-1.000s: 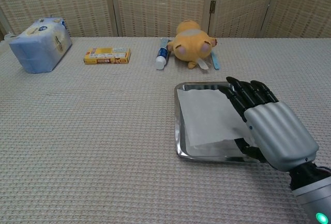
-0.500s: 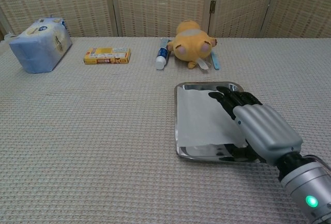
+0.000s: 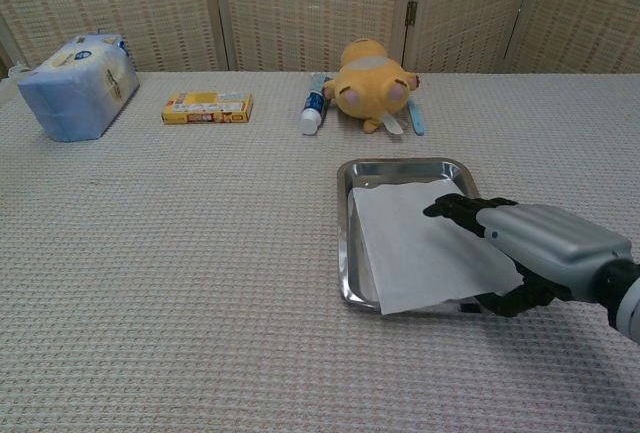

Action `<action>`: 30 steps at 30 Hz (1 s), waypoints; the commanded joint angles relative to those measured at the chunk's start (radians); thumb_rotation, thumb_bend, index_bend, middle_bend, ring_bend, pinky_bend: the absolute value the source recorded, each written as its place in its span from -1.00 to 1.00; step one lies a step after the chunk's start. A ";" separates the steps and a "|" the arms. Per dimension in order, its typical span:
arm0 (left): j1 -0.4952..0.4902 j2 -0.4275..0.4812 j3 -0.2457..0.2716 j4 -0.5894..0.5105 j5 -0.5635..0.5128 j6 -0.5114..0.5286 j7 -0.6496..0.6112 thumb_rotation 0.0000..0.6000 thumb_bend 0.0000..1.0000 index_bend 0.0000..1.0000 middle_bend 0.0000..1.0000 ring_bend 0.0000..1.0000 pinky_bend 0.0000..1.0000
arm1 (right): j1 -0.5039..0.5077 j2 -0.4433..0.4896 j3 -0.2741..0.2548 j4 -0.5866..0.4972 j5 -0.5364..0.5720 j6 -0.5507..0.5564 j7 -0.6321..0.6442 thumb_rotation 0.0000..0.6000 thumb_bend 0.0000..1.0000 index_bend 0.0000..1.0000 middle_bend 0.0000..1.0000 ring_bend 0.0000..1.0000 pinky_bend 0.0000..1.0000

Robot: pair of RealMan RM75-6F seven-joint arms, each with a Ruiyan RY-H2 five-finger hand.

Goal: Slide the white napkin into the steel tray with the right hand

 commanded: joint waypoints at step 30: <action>-0.005 -0.012 -0.006 0.003 -0.020 -0.014 0.028 1.00 -0.01 -0.89 -0.80 -1.00 -0.90 | 0.298 0.187 0.031 -0.184 0.446 -0.149 -0.106 1.00 -0.32 -1.00 -1.00 -1.00 -1.00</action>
